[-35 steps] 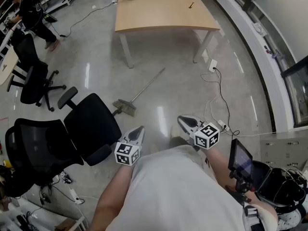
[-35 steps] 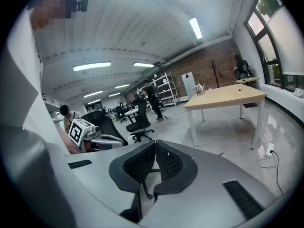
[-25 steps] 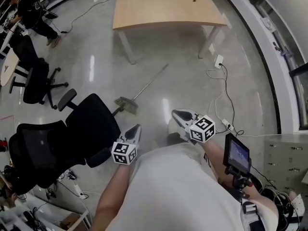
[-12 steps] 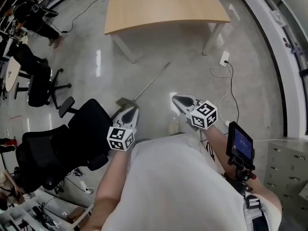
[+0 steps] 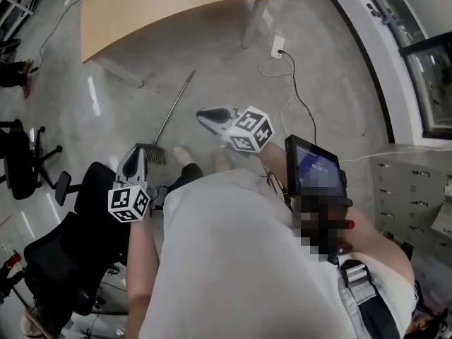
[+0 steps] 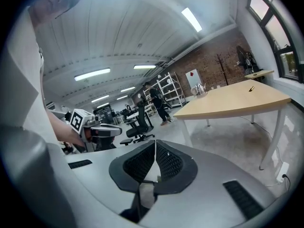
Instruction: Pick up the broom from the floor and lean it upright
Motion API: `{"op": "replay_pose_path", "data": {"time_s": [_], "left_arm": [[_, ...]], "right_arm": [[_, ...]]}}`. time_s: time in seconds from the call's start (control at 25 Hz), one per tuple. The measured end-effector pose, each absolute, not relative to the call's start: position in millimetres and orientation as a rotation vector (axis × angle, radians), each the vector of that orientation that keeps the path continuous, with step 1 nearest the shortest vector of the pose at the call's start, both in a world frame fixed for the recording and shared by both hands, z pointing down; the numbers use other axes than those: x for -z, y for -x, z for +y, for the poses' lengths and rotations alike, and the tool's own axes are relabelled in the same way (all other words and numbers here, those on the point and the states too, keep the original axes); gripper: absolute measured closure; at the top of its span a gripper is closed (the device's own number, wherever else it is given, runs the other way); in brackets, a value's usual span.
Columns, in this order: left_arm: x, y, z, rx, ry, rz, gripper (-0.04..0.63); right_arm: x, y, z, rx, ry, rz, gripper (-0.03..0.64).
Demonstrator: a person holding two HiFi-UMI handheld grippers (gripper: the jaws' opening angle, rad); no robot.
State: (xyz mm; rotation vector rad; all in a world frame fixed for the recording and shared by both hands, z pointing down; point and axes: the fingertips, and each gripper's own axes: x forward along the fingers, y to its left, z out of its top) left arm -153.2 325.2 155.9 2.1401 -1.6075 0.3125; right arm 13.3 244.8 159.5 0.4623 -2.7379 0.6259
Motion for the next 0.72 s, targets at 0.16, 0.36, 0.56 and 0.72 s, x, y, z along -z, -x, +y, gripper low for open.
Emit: {"op": "replay_pose_path", "data": {"time_s": [0.16,0.36,0.56,0.72], "left_arm": [[-175,172,309,-0.326,-2.147,-1.557,0.577],[-184,202,266,-0.332,-2.169,-1.515,0.577],[-206,219,242,-0.358,-2.188,-1.414,0.577],[-221,227,226,-0.422,-2.195,-1.356,0.577]], "right_arm": [[-169,6,228,-0.638,-0.499,-2.713,0.597],[-164,33,195,-0.609,-0.535,-2.705,0.597],[-176,40,174,-0.628,-0.626,-2.646,0.597],[-190,32,166,-0.669,-0.707,-2.59,0.597]]}}
